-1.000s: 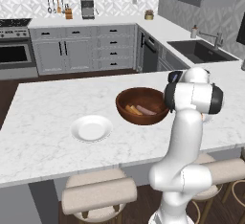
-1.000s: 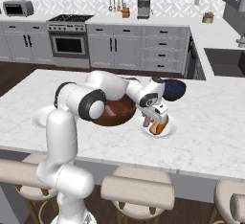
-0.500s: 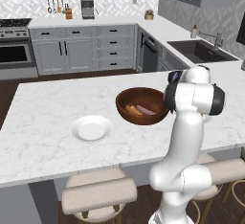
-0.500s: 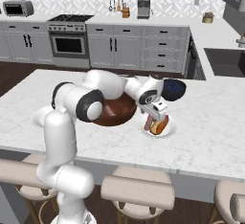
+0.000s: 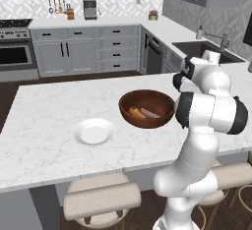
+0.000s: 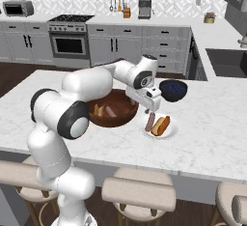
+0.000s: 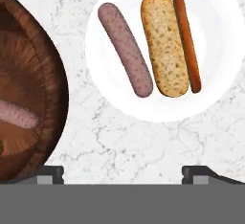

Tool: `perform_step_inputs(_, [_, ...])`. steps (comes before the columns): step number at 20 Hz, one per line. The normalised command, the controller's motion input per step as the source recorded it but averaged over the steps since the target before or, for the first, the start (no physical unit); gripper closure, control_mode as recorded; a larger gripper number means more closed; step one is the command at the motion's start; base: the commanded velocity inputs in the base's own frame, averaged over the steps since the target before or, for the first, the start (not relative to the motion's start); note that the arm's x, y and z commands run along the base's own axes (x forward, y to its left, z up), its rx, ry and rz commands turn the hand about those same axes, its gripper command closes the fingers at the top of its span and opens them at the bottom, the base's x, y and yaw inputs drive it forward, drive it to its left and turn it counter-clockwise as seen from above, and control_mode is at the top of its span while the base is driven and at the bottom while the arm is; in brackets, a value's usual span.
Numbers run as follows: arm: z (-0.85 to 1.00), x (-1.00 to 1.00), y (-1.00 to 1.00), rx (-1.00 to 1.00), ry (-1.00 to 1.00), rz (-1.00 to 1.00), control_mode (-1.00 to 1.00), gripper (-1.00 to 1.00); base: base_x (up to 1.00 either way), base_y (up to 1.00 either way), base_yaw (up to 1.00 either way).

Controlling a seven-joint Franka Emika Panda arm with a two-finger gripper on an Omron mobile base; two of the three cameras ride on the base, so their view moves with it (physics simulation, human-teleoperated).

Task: Place one bun and one sausage from the bowl on each plate.

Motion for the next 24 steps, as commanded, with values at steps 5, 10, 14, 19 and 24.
perform_step_inputs(5, [0.46, -0.24, 1.00, -0.10, 0.23, 0.30, -1.00, -1.00, 0.00, 0.00, 0.00])
perform_step_inputs(10, [0.00, 0.15, 1.00, -0.05, 0.21, 0.32, -1.00, -1.00, 0.00, 0.00, 0.00])
perform_step_inputs(14, [-0.16, 0.44, 0.82, 0.00, 0.20, 0.21, -1.00, -1.00, 0.00, 0.00, 0.00])
perform_step_inputs(19, [-0.55, 0.71, 0.26, 0.00, 0.17, 0.05, -1.00, -1.00, 0.00, 0.00, 0.00])
perform_step_inputs(24, [-0.54, 0.73, 0.00, 0.05, 0.07, 0.00, -1.00, -1.00, 0.00, 0.00, 0.00])
